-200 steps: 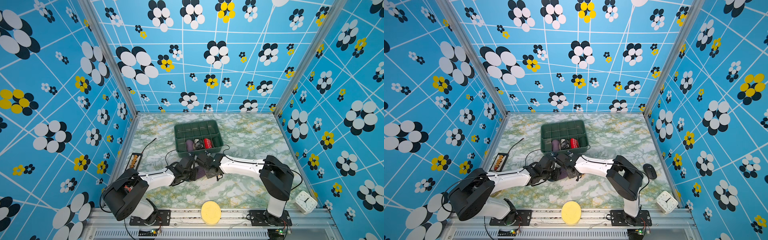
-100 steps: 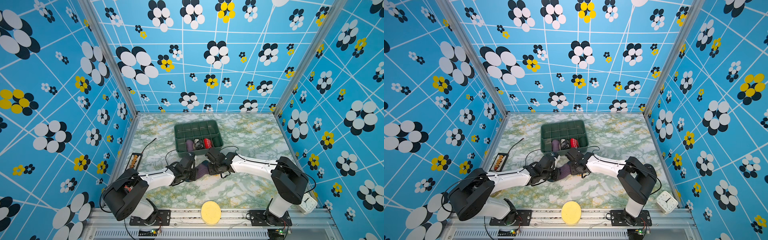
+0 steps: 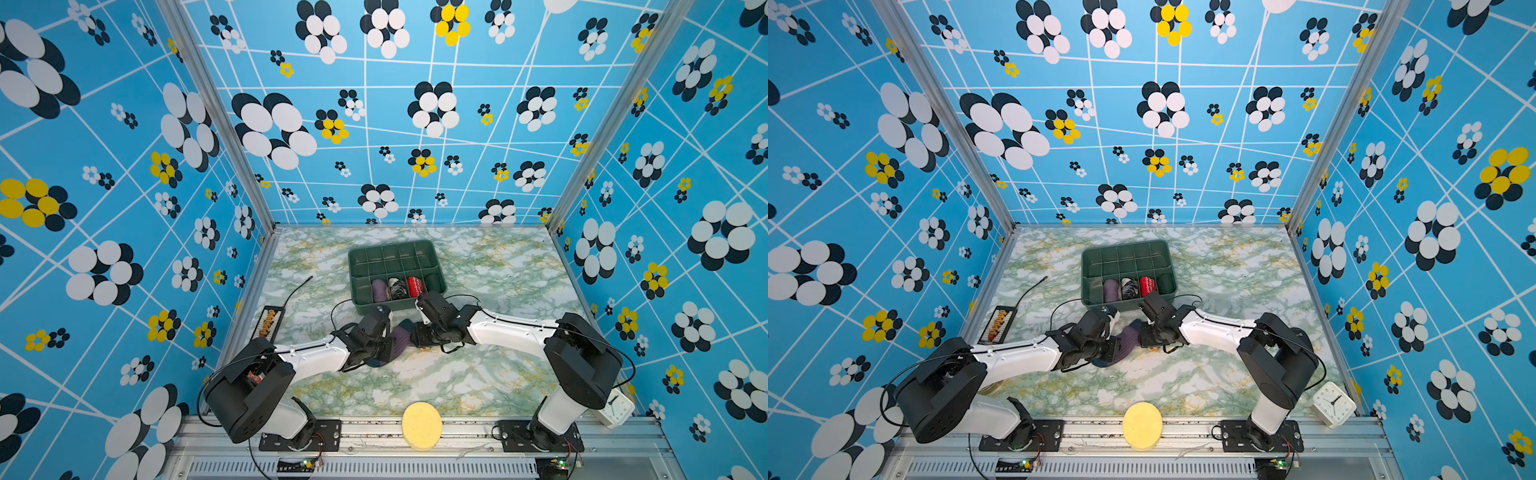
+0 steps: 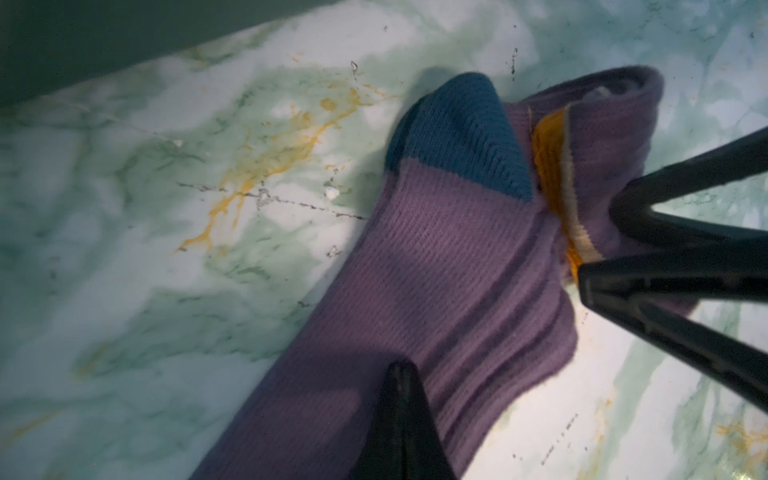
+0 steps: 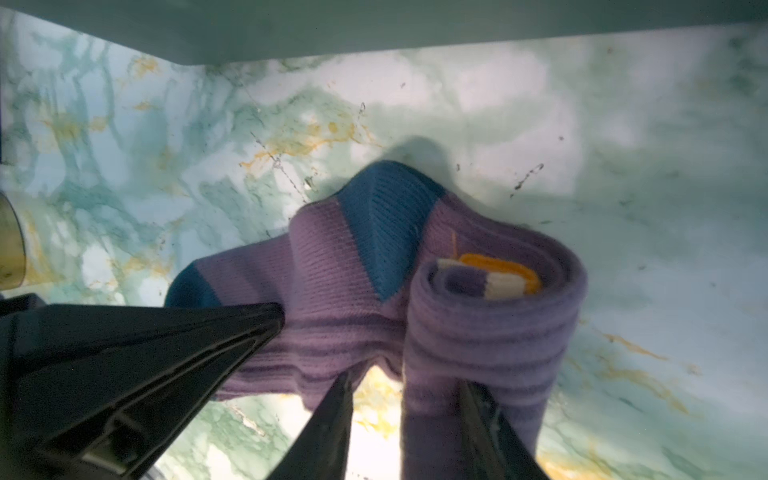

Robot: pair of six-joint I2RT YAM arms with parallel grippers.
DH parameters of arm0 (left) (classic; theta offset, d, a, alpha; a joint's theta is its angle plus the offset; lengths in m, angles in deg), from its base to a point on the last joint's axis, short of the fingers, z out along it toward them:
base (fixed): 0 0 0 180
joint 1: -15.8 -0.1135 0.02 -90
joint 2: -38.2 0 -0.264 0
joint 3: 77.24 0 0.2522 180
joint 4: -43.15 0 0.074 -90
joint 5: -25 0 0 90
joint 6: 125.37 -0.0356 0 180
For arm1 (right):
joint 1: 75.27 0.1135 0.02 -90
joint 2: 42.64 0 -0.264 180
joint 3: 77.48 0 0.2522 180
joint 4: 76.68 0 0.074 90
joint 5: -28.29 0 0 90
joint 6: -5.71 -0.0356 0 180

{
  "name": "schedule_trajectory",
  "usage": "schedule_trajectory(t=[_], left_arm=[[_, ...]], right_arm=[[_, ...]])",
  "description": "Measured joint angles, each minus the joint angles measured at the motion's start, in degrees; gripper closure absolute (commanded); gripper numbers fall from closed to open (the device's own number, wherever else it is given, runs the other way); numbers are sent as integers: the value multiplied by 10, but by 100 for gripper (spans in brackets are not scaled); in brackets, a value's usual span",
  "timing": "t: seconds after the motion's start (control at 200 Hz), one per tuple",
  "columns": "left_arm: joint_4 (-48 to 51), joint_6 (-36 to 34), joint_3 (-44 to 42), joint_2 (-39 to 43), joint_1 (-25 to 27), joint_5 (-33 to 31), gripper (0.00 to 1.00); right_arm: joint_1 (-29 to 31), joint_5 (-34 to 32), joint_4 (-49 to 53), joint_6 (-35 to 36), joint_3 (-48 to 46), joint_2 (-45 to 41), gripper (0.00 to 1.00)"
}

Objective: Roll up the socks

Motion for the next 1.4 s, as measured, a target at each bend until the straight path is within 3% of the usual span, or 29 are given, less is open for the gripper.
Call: schedule_trajectory(t=[0.51,0.99,1.04,1.095,1.179,1.399], left_arm=[[67,-13,1,31,-42,-27,100],[87,-13,37,85,-42,10,100],[87,-13,41,88,-42,15,100],[87,-13,45,88,-42,20,100],[86,-13,49,88,-42,26,100],[73,-13,68,63,-42,39,100]], right_arm=[[-5,34,-23,-12,-7,0,55],[-17,83,-66,-27,-10,17,55],[-18,89,-71,-27,-10,19,57],[-18,92,-77,-26,-10,23,66],[-19,97,-83,-30,-10,30,67],[-21,110,-94,-35,-10,41,82]])
